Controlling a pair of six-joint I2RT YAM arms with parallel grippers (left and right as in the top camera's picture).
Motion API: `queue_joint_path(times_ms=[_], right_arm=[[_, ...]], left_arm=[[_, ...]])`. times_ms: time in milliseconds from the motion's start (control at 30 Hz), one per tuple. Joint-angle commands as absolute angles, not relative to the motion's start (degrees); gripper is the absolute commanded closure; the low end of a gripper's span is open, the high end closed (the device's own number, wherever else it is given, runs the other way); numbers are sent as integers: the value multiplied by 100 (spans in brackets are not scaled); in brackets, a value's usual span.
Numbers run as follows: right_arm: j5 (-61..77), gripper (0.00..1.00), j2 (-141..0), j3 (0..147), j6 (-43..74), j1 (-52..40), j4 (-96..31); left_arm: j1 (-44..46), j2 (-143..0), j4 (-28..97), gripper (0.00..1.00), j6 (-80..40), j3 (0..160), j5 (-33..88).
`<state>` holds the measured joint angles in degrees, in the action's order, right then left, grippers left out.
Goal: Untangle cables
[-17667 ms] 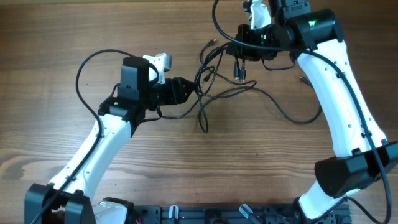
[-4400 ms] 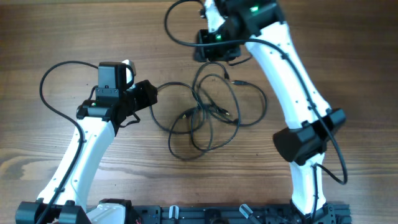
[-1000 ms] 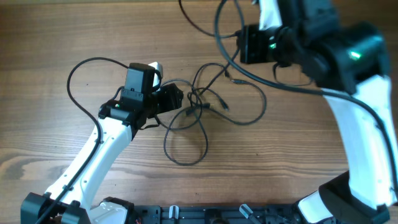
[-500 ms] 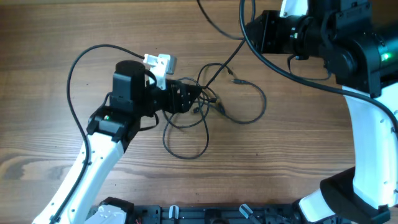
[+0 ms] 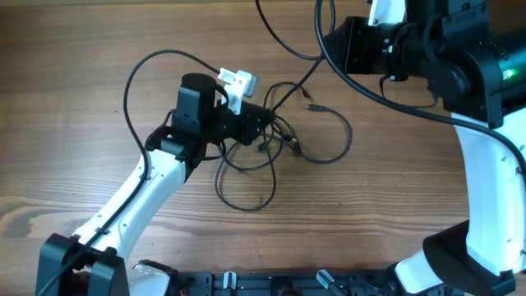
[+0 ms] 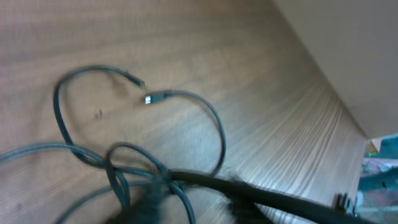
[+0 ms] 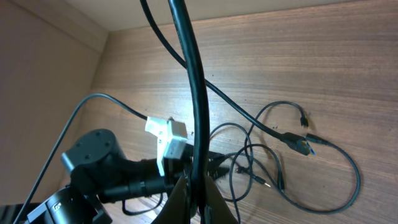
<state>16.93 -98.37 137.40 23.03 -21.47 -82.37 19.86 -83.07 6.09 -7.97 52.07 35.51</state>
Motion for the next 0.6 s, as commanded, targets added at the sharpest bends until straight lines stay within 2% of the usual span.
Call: queue_joint_path(times_ms=[0, 133, 300, 400, 433, 467, 500, 567], right_arm=[[1645, 96, -9880, 13830, 2252, -2134, -8272], [1509, 96, -9915, 13830, 2261, -2132, -8346], [1509, 96, -9922, 13830, 2252, -2132, -8346], [1511, 96, -9922, 13830, 2250, -2134, -8357], [1511, 96, -9922, 13830, 2252, -2132, -8357], [1511, 96, -9922, 13830, 2252, -2132, -8359], [1511, 96, -9922, 13830, 2250, -2132, -8364], [1511, 96, -9922, 13830, 2252, -2132, -8364]], left_arm=[[1863, -8276, 296, 96, -1332, 5214, 3658], [1527, -7867, 495, 96, -1970, 5221, 3319], [1441, -7229, 1479, 96, -1999, 5221, 1911], [1483, -7179, 1555, 96, -1973, 5218, 1992], [1568, -7238, 1566, 80, -1973, 5218, 2003], [1643, -7303, 1608, 58, -1946, 5218, 2023], [1715, -7389, 1651, 45, -1695, 5218, 2196], [1809, -7616, 1785, 35, -1066, 5218, 2692]])
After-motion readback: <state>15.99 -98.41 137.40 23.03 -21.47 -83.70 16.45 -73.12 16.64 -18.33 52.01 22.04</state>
